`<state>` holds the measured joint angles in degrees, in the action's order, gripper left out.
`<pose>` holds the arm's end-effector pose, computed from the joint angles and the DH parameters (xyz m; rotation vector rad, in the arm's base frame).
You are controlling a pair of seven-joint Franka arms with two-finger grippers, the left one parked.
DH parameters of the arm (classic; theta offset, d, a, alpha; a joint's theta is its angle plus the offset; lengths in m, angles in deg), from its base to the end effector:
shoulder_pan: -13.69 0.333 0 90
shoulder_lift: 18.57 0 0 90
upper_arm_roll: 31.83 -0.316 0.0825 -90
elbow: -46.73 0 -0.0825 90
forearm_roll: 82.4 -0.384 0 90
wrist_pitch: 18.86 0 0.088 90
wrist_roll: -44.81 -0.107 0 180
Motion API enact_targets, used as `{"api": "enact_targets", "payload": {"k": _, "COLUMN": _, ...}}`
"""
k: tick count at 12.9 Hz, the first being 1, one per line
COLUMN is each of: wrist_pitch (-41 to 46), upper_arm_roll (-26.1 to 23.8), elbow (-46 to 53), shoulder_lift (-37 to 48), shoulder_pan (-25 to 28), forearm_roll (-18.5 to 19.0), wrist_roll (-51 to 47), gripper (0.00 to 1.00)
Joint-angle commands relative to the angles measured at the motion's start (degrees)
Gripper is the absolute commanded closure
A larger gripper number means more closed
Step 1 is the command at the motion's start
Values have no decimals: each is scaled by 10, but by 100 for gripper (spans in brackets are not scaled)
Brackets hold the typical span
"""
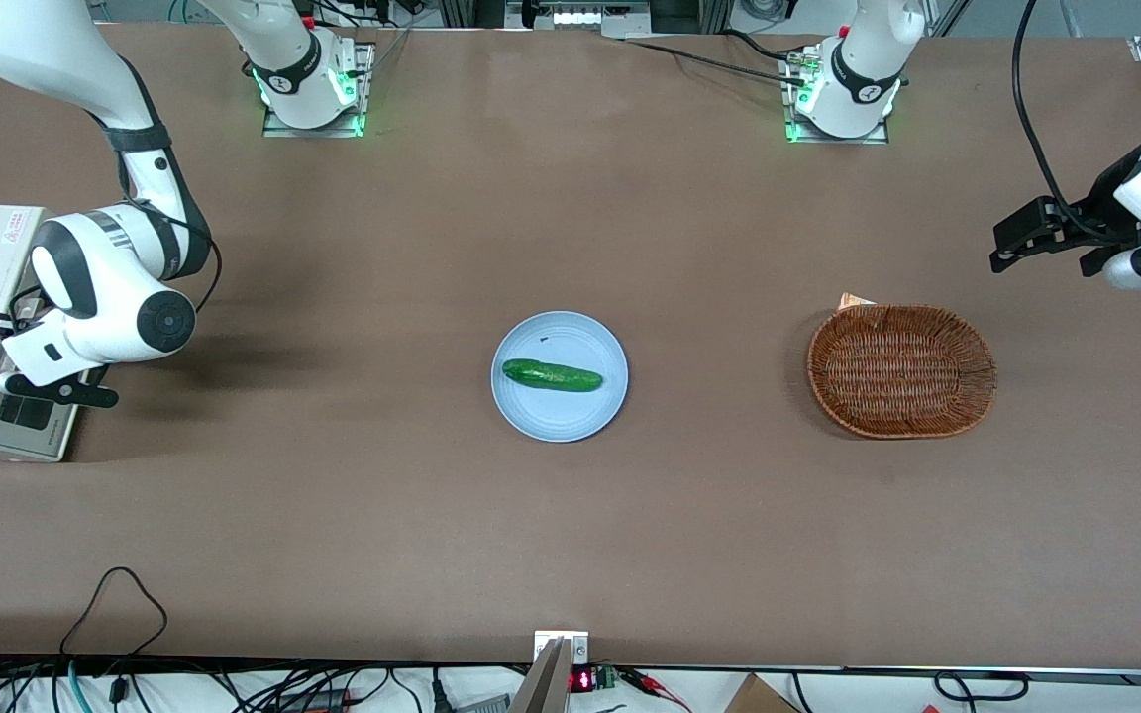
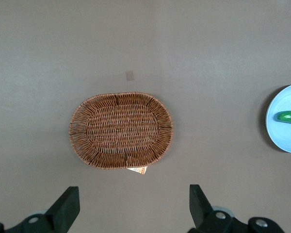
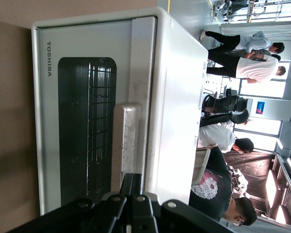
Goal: Open oven door with right arm only
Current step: 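Hook the right gripper onto the door handle and pull it outward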
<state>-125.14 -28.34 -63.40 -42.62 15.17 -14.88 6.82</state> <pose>0.5959 -0.0912 0.2805 2.0237 -0.0269 -0.0975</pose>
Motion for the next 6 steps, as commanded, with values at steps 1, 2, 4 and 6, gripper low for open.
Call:
{"api": "enact_targets", "payload": {"k": 1, "wrist_pitch": -2, "upper_arm_roll": -5, "elbow": -6, "shoulder_lift": 1, "shoulder_pan": -7, "forearm_roll": 14, "wrist_roll": -18, "gripper": 100}}
{"api": "enact_targets", "payload": {"k": 2, "wrist_pitch": -2, "upper_arm_roll": -4, "elbow": -6, "shoulder_lift": 0, "shoulder_pan": -8, "forearm_roll": 15, "wrist_roll": -18, "gripper": 100}}
{"api": "enact_targets", "payload": {"k": 4, "wrist_pitch": -2, "upper_arm_roll": -4, "elbow": -6, "shoulder_lift": -4, "shoulder_pan": -14, "forearm_roll": 28, "wrist_roll": -19, "gripper": 100}}
{"api": "enact_targets", "payload": {"k": 6, "wrist_pitch": -3, "upper_arm_roll": -5, "elbow": -6, "shoulder_lift": -6, "shoulder_pan": -18, "forearm_roll": 34, "wrist_roll": -20, "gripper": 100}}
